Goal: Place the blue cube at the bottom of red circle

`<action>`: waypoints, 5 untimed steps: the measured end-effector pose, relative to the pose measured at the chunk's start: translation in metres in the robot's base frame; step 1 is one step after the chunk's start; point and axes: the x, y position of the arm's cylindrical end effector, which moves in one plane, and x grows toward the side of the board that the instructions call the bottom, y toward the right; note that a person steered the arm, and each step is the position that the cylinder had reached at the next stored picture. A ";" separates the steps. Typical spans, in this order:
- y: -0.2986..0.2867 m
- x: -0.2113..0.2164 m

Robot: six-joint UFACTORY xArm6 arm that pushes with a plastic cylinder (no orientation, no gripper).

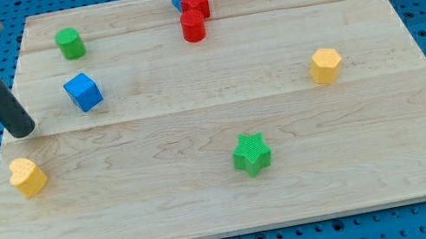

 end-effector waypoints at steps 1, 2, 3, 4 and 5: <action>0.000 -0.013; 0.000 -0.025; 0.001 -0.031; 0.014 -0.031; 0.046 -0.033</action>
